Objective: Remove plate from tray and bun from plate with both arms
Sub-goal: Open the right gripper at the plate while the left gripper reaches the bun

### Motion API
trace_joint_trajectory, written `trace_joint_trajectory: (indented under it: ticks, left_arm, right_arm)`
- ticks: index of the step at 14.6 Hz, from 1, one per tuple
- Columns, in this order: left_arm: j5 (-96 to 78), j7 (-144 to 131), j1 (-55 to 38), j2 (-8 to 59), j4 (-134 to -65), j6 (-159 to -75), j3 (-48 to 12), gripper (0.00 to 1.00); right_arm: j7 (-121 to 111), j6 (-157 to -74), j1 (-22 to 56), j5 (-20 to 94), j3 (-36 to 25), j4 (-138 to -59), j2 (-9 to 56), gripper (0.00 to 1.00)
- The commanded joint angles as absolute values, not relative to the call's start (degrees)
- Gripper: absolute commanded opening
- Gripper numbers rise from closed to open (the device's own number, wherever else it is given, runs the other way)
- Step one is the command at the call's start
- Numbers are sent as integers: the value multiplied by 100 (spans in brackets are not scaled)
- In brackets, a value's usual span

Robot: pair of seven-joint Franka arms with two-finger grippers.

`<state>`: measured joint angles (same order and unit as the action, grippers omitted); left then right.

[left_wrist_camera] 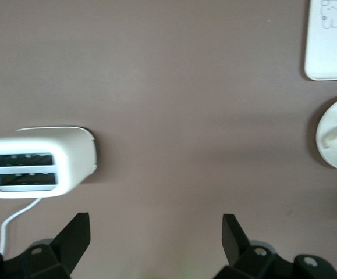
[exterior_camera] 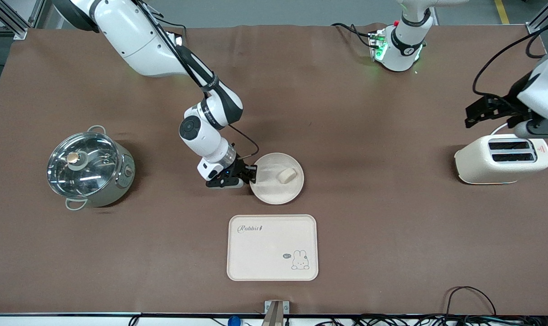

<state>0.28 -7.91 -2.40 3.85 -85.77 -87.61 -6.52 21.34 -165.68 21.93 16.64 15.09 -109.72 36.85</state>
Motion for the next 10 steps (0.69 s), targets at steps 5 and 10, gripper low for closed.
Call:
trace_joint_trajectory:
  ticks: [5, 10]
  left_arm:
    - [26, -3311, -1817, 1685, -8534, -10332, -853, 100]
    - [79, -4426, -2767, 3030, -8482, -12213, -835, 100]
  right_arm:
    - [2005, -13908, 1222, 1635, 1539, -10838, 2146, 100]
    - [1196, -11446, 485, 880, 1169, -9836, 1514, 100]
